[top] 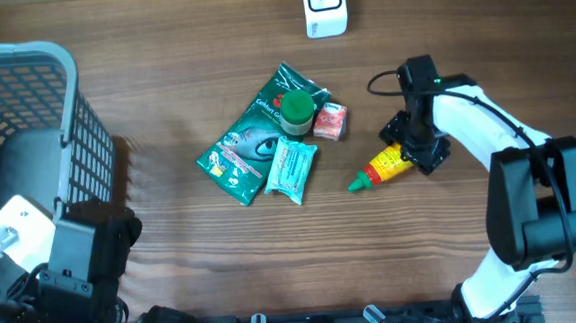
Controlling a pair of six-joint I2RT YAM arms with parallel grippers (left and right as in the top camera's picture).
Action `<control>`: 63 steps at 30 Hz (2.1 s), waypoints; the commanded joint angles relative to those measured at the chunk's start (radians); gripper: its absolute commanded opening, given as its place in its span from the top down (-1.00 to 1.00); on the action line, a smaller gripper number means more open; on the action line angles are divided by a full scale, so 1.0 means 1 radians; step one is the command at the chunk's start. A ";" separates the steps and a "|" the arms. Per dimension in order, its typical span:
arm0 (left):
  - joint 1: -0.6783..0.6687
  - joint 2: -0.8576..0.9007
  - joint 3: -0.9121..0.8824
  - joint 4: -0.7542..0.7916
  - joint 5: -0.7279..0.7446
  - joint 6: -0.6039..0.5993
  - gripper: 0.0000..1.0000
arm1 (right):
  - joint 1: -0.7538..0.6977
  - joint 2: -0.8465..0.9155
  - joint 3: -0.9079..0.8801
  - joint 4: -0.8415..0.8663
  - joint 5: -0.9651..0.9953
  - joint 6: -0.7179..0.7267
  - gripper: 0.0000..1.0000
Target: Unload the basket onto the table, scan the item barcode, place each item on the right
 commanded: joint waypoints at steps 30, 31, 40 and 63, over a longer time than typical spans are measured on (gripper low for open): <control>0.008 -0.003 0.000 -0.001 -0.016 -0.016 -1.00 | -0.087 0.062 0.144 0.216 -1.629 -0.829 0.29; 0.008 -0.003 0.000 -0.001 -0.016 -0.016 -1.00 | -0.087 0.061 0.144 0.217 -1.629 -0.800 0.29; 0.008 -0.003 0.000 -0.001 -0.016 -0.016 -1.00 | -0.089 0.062 0.144 0.435 -1.629 -0.883 0.28; 0.008 -0.003 0.000 -0.001 -0.016 -0.016 -1.00 | 0.005 0.185 0.535 0.605 -0.185 0.127 0.31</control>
